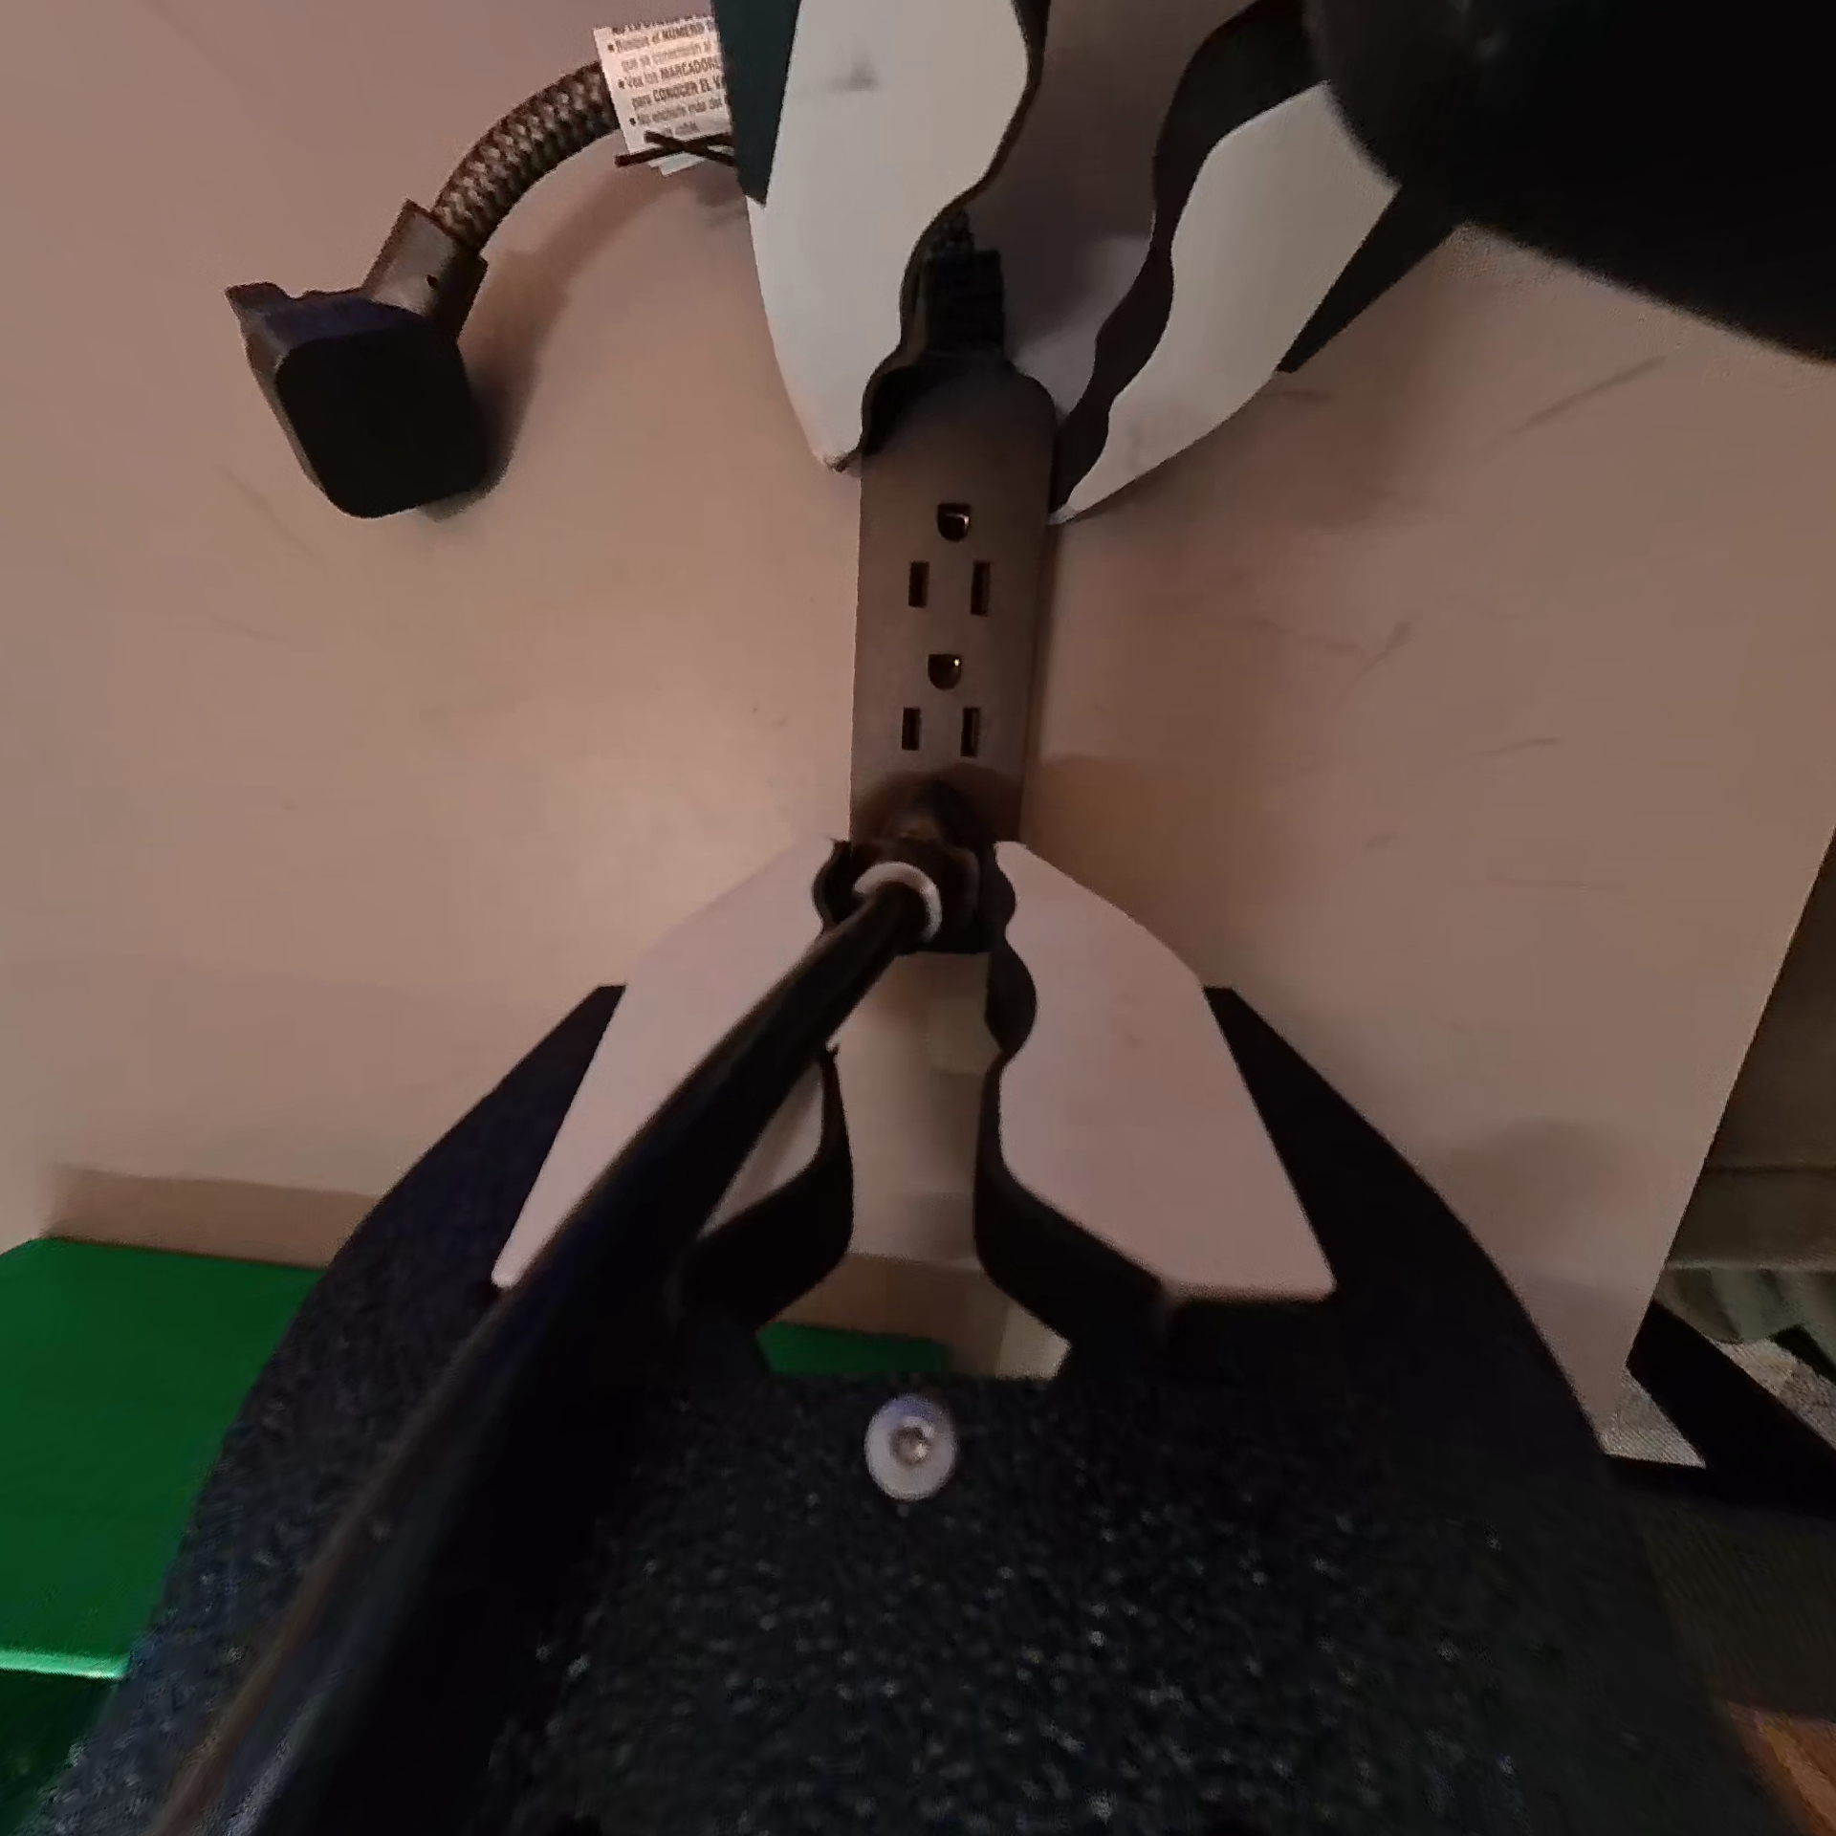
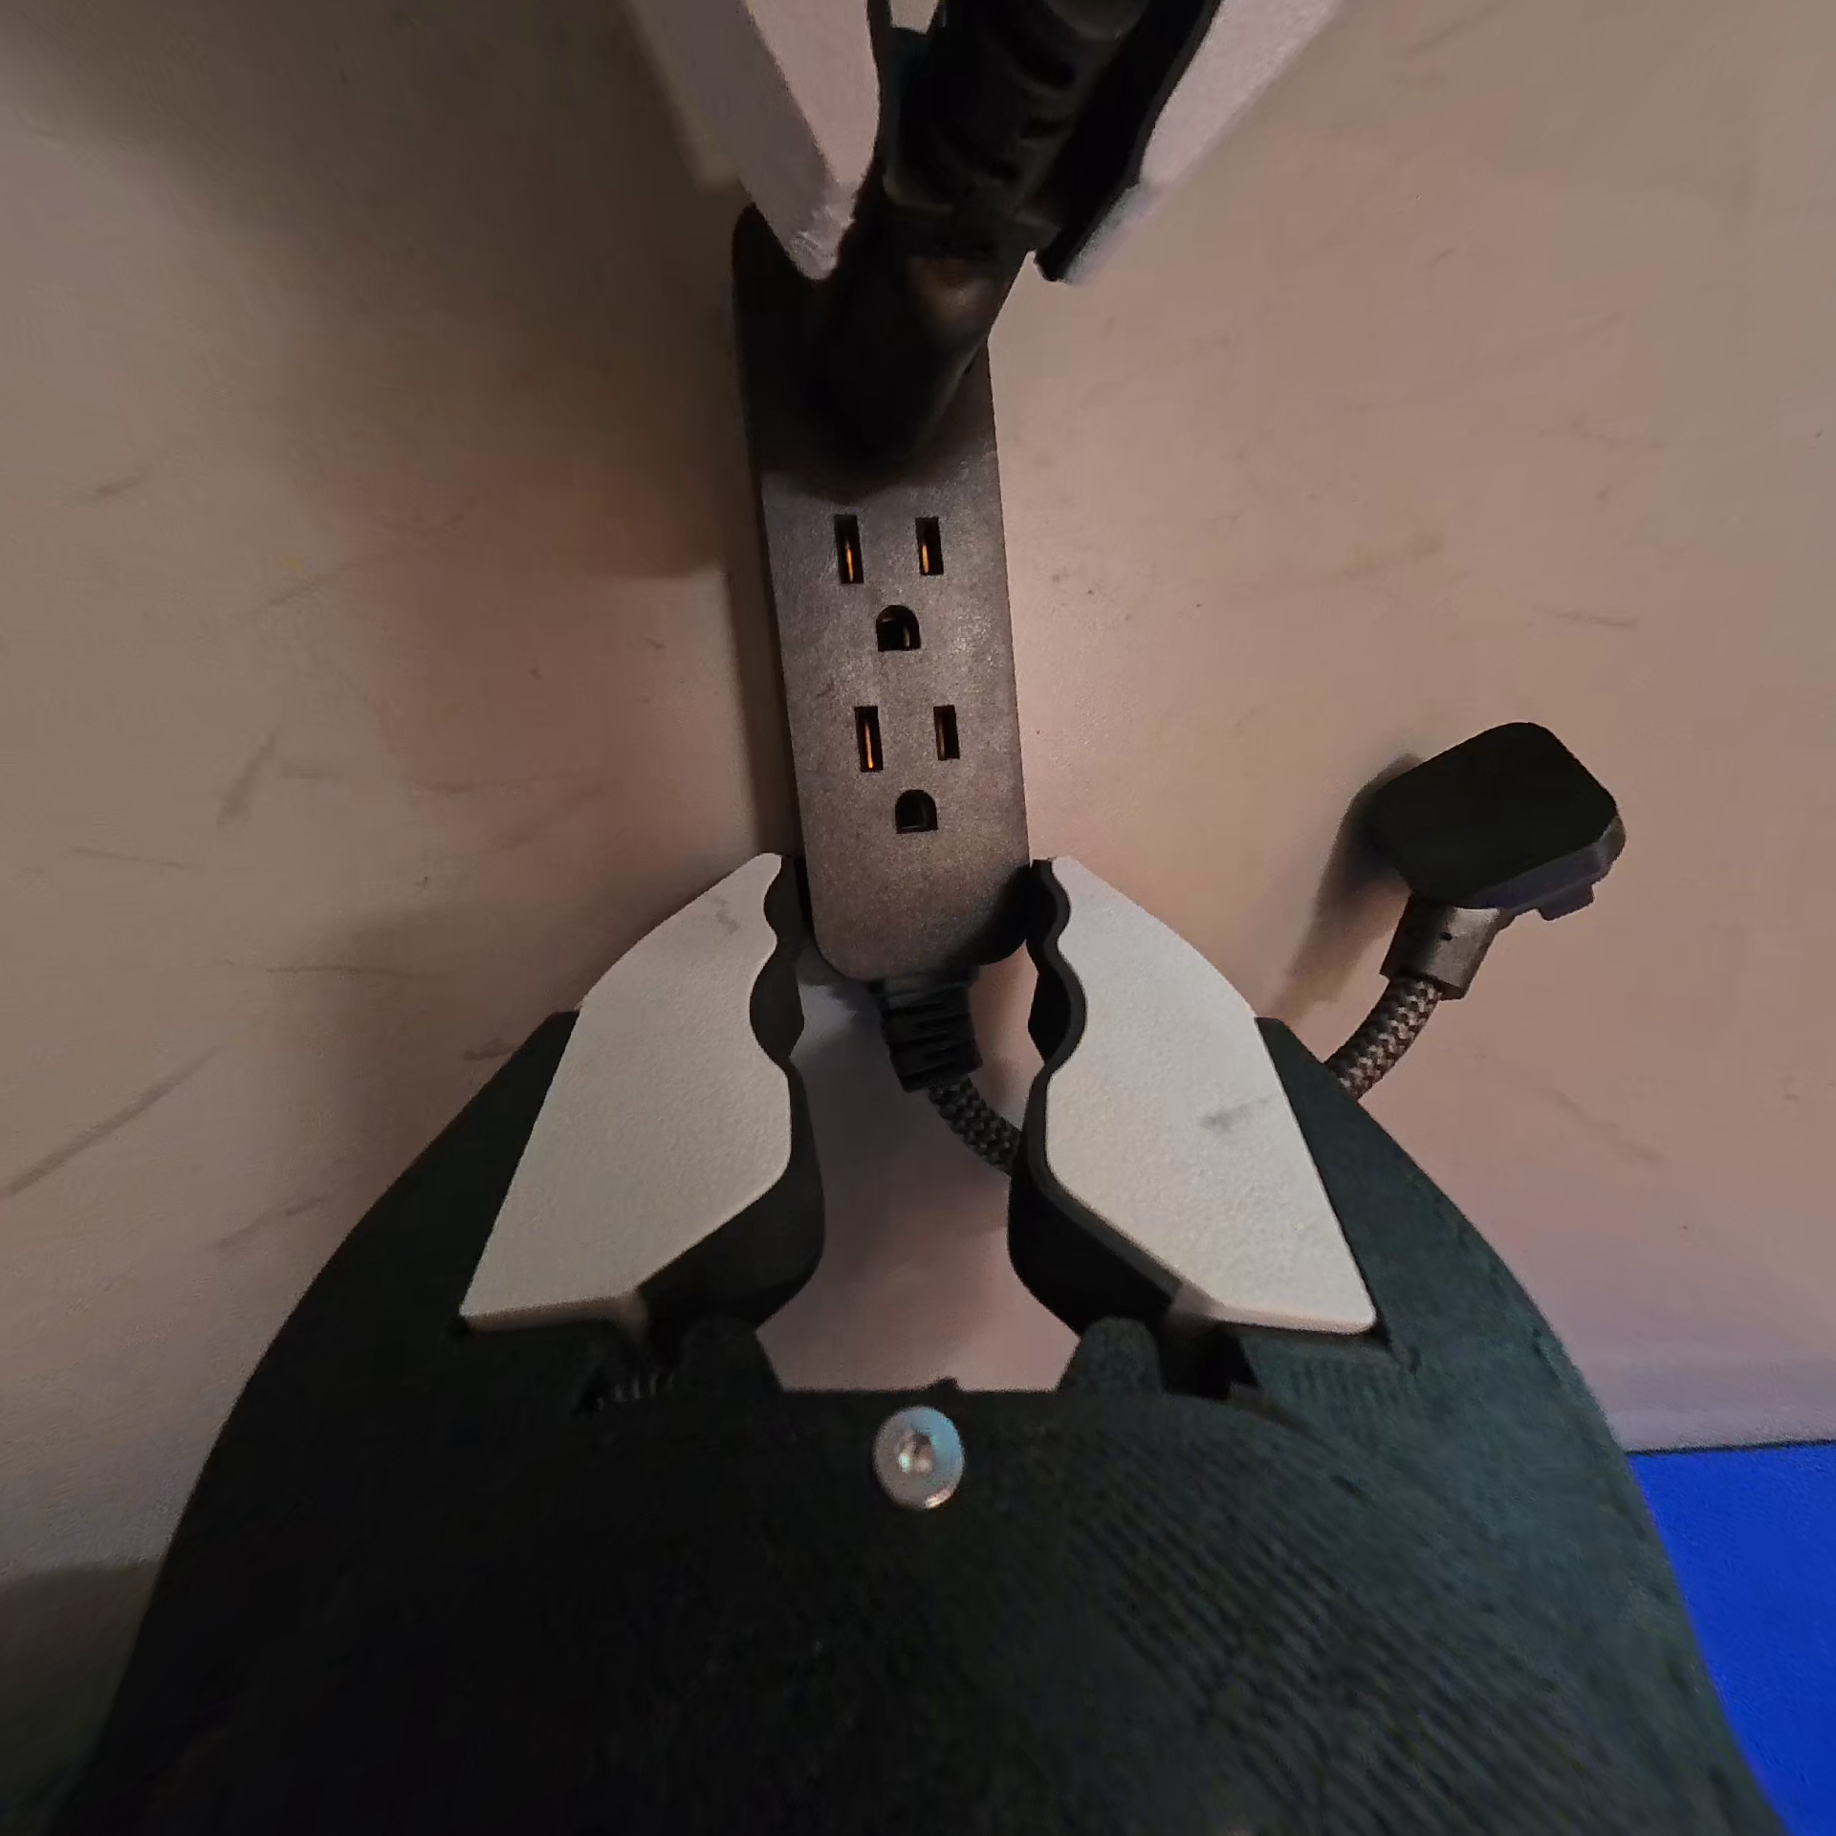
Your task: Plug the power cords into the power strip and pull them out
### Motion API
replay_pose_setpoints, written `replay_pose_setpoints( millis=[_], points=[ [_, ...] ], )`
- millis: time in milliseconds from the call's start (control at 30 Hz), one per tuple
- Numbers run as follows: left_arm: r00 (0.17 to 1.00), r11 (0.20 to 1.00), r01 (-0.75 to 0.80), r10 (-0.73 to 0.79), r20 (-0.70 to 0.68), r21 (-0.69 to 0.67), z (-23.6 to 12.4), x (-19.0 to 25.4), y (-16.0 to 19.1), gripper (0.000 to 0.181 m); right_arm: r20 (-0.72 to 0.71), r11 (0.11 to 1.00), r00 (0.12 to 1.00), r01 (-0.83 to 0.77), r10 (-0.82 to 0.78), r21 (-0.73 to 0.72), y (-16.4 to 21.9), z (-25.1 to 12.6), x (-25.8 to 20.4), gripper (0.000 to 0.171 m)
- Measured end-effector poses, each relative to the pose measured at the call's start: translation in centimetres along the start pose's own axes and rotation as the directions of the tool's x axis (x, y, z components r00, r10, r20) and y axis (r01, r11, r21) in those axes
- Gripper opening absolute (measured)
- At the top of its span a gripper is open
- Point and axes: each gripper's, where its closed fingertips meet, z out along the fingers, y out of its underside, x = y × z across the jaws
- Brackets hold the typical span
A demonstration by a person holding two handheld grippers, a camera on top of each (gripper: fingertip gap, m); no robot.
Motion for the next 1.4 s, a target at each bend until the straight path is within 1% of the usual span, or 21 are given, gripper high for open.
replay_pose_setpoints(
  millis=[100,233,333,567,967,1167,1400],
  points=[
    [0.998,0.998,-0.064,0.064,-0.005,-0.029,-0.03,0.11,0.16,0.024,0.003,1.000,1.000,-0.002,0.002,-0.004,-0.05,0.02,-0.06,0.044],
    [0.985,0.986,-0.157,0.161,0.067,-0.063,0.00,0.37,0.24,0.024,0.005,1.000,1.000,-0.006,0.006,0.014,-0.10,0.03,-0.06,0.044],
    [0.984,0.986,-0.155,0.161,0.082,-0.069,0.01,0.47,0.28,0.024,0.009,1.000,1.000,-0.005,0.005,0.029,-0.14,0.04,-0.06,0.044],
    [0.983,0.978,-0.162,0.171,0.063,-0.127,0.07,0.44,0.33,0.024,0.009,0.998,1.000,-0.014,0.014,0.055,-0.20,0.04,-0.07,0.044],
    [0.990,0.973,-0.121,0.133,0.047,-0.196,0.18,0.44,0.37,0.024,0.019,0.996,1.000,-0.021,0.020,0.089,-0.23,0.04,-0.12,0.045],
    [0.991,0.976,-0.102,0.115,0.063,-0.192,0.28,0.46,0.27,0.023,0.024,0.996,1.000,-0.018,0.015,0.093,-0.18,0.05,-0.14,0.045],
    [0.989,0.978,-0.092,0.111,0.093,-0.188,0.44,0.39,0.28,0.024,0.037,0.989,0.999,-0.036,0.031,0.147,-0.32,0.05,-0.15,0.045]
  ],
)
